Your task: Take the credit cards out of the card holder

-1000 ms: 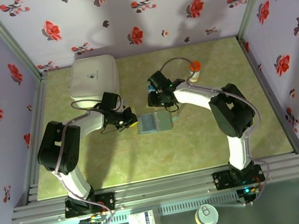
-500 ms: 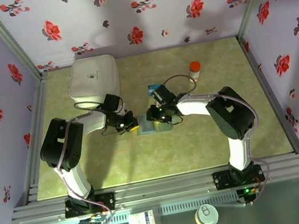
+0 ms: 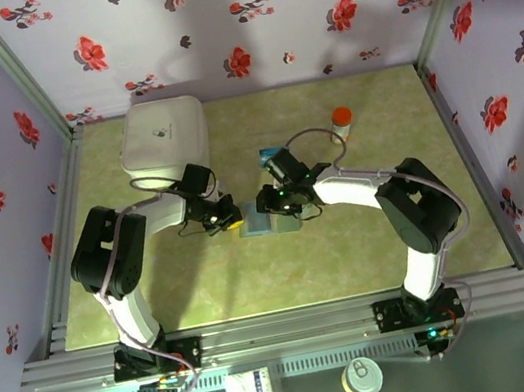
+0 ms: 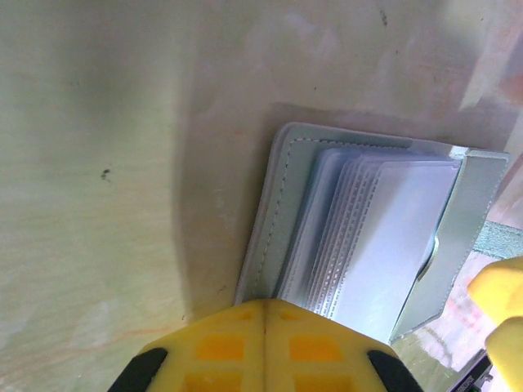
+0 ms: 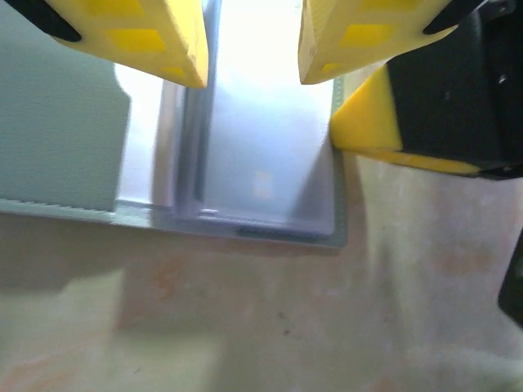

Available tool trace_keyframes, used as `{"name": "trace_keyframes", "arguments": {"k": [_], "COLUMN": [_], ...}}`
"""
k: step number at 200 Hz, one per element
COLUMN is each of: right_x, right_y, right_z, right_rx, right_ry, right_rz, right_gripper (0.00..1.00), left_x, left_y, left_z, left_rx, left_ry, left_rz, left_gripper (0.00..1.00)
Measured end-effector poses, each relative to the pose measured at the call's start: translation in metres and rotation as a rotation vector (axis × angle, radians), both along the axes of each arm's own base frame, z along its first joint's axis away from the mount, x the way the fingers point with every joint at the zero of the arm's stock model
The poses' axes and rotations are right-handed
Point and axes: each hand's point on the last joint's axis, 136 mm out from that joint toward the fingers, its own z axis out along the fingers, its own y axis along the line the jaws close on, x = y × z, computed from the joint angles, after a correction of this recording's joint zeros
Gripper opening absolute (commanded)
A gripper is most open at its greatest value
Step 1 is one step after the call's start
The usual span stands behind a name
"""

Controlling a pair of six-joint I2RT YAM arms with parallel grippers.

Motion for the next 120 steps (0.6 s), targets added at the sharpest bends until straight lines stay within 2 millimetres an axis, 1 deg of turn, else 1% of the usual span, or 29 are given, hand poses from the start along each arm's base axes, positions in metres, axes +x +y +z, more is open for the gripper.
{"name": "trace_keyframes", "arguments": {"k": [25, 45, 95, 120], "right_x": [-0.003, -0.003, -0.005, -0.004], "right_y": [0.012, 0.018, 0.018, 0.017], "right_z": [0.006, 0.005, -0.011, -0.012], "right_rx": [0.068, 0.094, 0.08, 0.073], "right_ry": [0.017, 0.027, 0.057, 0.056], "right_rz": [0.027, 0.035, 0.037, 0.032], "right_gripper": [0.31, 0.31, 0.3, 0.3], "left_x": [0.0, 0.0, 0.0, 0.0], "left_y": [0.0, 0.0, 0.0, 0.0], "left_z": [0.0, 0.0, -0.001, -0.001], "left_rx": [0.0, -0.001, -0.002, -0.002], "left_ry": [0.0, 0.0, -0.001, -0.001], "left_rz": [0.0, 0.0, 0.002, 0.002], "left_gripper": [0.0, 0.0, 0.0, 0.0]}}
